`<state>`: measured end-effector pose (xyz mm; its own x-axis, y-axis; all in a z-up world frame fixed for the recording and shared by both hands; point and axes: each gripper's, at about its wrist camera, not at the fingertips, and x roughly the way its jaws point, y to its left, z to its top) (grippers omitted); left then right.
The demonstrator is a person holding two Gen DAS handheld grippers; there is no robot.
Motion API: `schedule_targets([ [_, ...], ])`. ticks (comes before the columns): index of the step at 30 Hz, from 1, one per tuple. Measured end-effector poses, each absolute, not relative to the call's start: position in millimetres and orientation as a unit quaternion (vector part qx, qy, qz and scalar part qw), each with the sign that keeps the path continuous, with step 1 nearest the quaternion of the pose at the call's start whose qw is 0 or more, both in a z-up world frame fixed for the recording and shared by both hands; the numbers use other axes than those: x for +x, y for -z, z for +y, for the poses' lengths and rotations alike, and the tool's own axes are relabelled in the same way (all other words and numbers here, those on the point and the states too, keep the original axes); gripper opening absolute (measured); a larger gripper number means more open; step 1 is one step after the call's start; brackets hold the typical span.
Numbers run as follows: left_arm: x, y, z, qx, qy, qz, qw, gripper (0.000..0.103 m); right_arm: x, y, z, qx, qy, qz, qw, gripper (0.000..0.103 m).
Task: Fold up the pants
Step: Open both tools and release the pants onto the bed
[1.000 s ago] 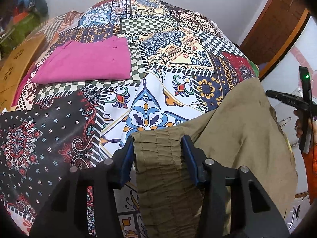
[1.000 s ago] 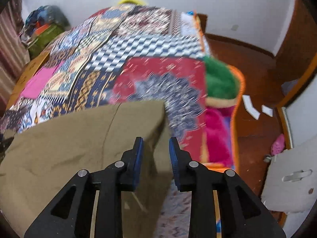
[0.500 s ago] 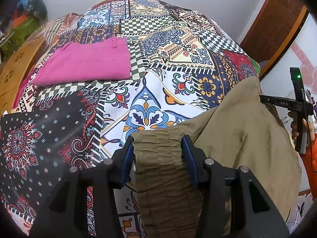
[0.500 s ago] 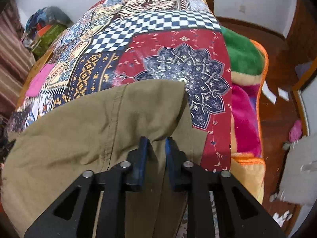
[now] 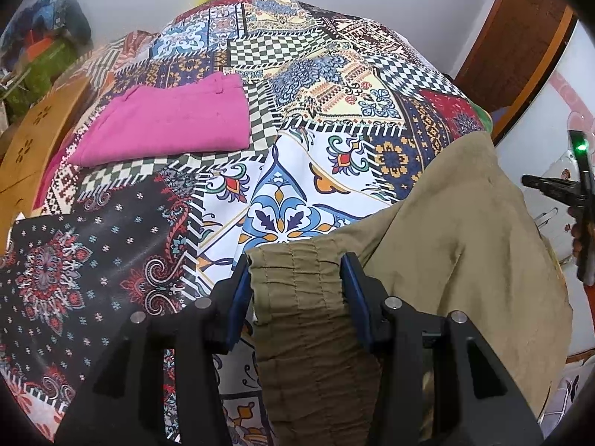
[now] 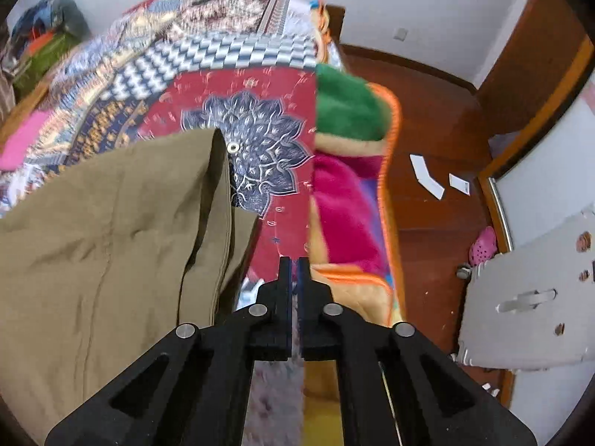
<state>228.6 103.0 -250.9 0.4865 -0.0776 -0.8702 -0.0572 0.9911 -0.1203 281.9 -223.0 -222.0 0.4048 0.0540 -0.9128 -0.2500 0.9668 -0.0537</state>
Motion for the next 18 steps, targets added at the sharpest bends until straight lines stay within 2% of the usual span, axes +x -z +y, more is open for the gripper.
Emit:
schedule_targets([
  [4, 223, 231, 102, -0.065, 0.001, 0.496, 0.866, 0.051, 265, 195, -221, -0.088, -0.108, 0.518, 0.844, 0.004],
  [6, 216, 217, 102, -0.06, -0.006, 0.485, 0.872, 0.053, 262, 188, -215, -0.088, -0.117, 0.513, 0.846, 0.008],
  [9, 204, 197, 105, -0.057, -0.019, 0.467, 0.882, 0.068, 254, 179, -203, -0.077, -0.134, 0.5, 0.852, 0.023],
  [10, 198, 190, 107, -0.056, -0.026, 0.46, 0.886, 0.07, 250, 172, -200, -0.075, -0.14, 0.492, 0.856, 0.028],
  [11, 193, 184, 108, -0.056, -0.03, 0.456, 0.888, 0.07, 248, 170, -197, -0.074, -0.144, 0.488, 0.858, 0.029],
  [15, 171, 170, 115, -0.073, -0.042, 0.453, 0.888, 0.081, 227, 152, -184, -0.078, -0.162, 0.466, 0.867, 0.031],
  [18, 154, 167, 116, -0.089, -0.044, 0.455, 0.885, 0.082, 205, 137, -176, -0.074, -0.177, 0.446, 0.874, 0.039],
])
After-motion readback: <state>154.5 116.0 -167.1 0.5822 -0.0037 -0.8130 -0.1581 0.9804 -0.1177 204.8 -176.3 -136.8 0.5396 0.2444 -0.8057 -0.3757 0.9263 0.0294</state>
